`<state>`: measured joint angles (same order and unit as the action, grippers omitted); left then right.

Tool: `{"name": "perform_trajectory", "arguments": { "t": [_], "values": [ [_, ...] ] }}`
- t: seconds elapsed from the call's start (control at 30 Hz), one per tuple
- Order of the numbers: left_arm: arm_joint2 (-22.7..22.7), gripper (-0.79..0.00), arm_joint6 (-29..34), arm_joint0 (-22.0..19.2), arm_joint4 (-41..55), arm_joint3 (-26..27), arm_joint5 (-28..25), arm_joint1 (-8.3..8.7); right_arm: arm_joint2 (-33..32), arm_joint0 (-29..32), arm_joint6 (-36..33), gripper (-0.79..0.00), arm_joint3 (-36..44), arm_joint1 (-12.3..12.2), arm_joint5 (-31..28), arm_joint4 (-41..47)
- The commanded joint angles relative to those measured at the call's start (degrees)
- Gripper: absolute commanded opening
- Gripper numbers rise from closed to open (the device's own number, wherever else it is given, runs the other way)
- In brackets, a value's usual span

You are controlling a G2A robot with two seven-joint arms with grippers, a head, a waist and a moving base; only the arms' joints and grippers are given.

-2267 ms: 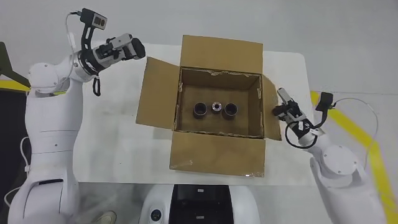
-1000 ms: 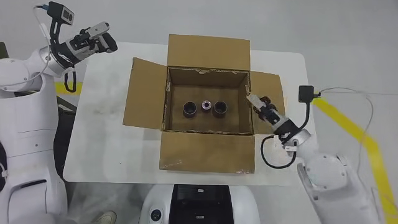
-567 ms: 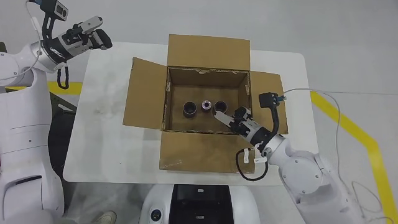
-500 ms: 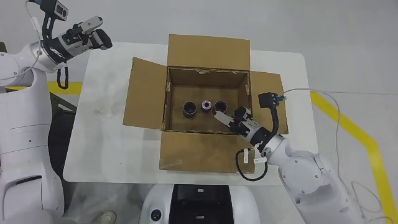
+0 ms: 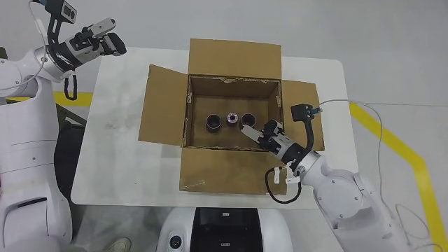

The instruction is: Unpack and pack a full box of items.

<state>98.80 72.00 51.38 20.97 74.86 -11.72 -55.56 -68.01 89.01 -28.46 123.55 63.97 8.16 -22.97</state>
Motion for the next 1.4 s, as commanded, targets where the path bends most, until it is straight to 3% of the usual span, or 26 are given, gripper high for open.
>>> {"name": "perform_trajectory", "arguments": {
  "t": [0.0, 0.17, 0.53, 0.8, 1.37],
  "values": [
    [0.0, 0.000, 0.0, 0.0, 0.0, 0.0, 0.0, 0.00, 0.3, -0.1, 0.2, 0.000, -0.2, 0.0, 0.4, -1.8],
    [0.0, 0.000, 0.0, 0.0, 0.0, 0.0, 0.0, 0.00, 2.4, -3.2, -0.6, 0.000, 0.1, 0.2, 1.0, -6.4],
    [0.0, 0.000, 0.0, 0.0, 0.0, 0.0, 0.0, 0.00, 12.4, -19.7, -14.4, 0.000, -7.7, 1.9, 2.0, -16.5],
    [0.0, 0.000, 0.0, 0.0, 0.0, 0.0, 0.0, 0.00, 17.6, -28.1, -22.1, 0.000, -15.2, 3.1, 0.9, -22.9],
    [0.0, 0.000, 0.0, 0.0, 0.0, 0.0, 0.0, 0.00, 23.8, -36.2, -30.2, 0.000, -28.4, 5.5, 0.7, -30.9]
  ]
}}
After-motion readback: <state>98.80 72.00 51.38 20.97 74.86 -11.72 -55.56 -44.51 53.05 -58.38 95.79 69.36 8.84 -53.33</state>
